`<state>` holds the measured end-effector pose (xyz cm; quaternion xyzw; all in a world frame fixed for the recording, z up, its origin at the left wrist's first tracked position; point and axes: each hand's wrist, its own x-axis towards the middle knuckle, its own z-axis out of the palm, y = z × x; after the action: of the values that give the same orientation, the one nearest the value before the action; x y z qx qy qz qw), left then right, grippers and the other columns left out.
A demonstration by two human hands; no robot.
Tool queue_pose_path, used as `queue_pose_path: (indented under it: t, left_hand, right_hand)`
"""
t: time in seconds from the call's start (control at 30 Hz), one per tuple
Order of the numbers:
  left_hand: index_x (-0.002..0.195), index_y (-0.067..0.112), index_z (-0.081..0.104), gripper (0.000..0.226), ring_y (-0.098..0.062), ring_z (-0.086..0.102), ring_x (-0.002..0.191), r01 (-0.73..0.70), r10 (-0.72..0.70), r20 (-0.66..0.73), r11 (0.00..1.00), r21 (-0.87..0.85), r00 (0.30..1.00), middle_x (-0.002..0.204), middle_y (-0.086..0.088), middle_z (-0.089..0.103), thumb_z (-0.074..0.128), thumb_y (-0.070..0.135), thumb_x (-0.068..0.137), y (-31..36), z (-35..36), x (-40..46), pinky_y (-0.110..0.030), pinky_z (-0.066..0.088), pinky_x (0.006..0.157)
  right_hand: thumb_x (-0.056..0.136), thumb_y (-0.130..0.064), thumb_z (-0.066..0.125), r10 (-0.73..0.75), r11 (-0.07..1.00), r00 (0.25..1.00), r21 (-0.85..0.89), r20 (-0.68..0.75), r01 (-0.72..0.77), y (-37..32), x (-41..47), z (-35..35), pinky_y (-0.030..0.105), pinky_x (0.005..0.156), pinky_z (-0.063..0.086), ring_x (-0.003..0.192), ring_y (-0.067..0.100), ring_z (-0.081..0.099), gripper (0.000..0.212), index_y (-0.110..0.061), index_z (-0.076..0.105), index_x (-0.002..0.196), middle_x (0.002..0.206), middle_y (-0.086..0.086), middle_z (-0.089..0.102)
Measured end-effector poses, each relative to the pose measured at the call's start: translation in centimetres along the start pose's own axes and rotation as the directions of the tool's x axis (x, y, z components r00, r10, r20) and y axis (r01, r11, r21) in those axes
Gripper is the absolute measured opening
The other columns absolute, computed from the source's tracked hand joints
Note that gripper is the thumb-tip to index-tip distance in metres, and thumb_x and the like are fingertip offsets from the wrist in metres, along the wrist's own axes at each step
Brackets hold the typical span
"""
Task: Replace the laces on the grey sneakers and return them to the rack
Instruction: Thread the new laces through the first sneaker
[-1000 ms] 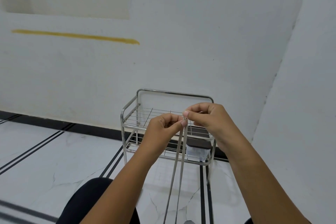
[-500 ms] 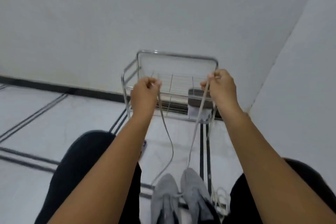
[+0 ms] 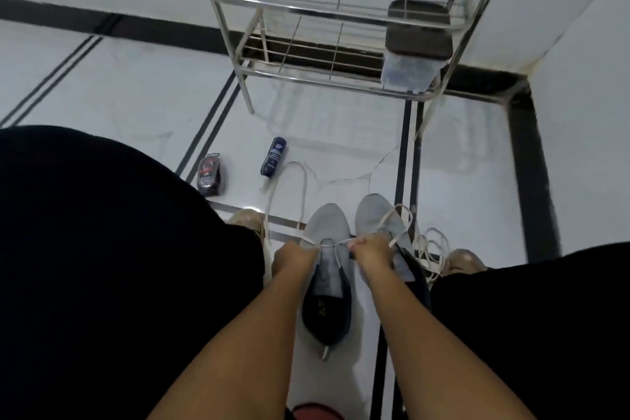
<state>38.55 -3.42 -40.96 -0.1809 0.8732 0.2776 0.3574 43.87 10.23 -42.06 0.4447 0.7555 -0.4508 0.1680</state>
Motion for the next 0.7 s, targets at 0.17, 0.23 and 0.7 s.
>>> queue_pose_path:
  t: [0.17,0.23,0.7]
  left_hand:
    - [0.086,0.012,0.065,0.021,-0.026,0.063,0.087,-0.112,0.105,0.056,0.983,0.142,0.993,0.099,-0.01,0.069,0.059,0.032,0.086,-1.2,2.7,0.7,-0.025,0.04,0.062]
    - [0.087,0.017,0.07,0.016,-0.026,0.064,0.09,-0.095,0.093,0.019,0.988,0.118,0.995,0.099,-0.008,0.07,0.058,0.028,0.088,-1.3,2.3,1.6,-0.024,0.04,0.064]
    - [0.09,0.021,0.075,0.018,-0.022,0.065,0.09,-0.119,0.12,0.086,0.993,-0.021,0.989,0.09,-0.002,0.071,0.061,0.033,0.091,-2.2,2.6,2.6,-0.025,0.046,0.074]
  right_hand:
    - [0.086,-0.022,0.063,-0.102,0.972,0.994,-0.21,0.04,0.108,-0.9,0.4,1.8,0.03,0.074,0.051,0.079,0.023,0.061,0.028,-0.021,0.056,0.058,0.078,-0.002,0.064]
    - [0.085,-0.021,0.06,-0.157,0.935,0.985,-0.312,0.073,0.172,-1.0,0.2,2.2,0.034,0.081,0.053,0.086,0.023,0.062,0.021,-0.024,0.06,0.064,0.088,-0.002,0.068]
    - [0.089,-0.017,0.054,-0.341,0.768,0.935,-0.544,0.099,0.338,-1.2,0.2,3.9,0.037,0.091,0.039,0.107,0.027,0.053,0.019,-0.023,0.072,0.088,0.105,0.001,0.063]
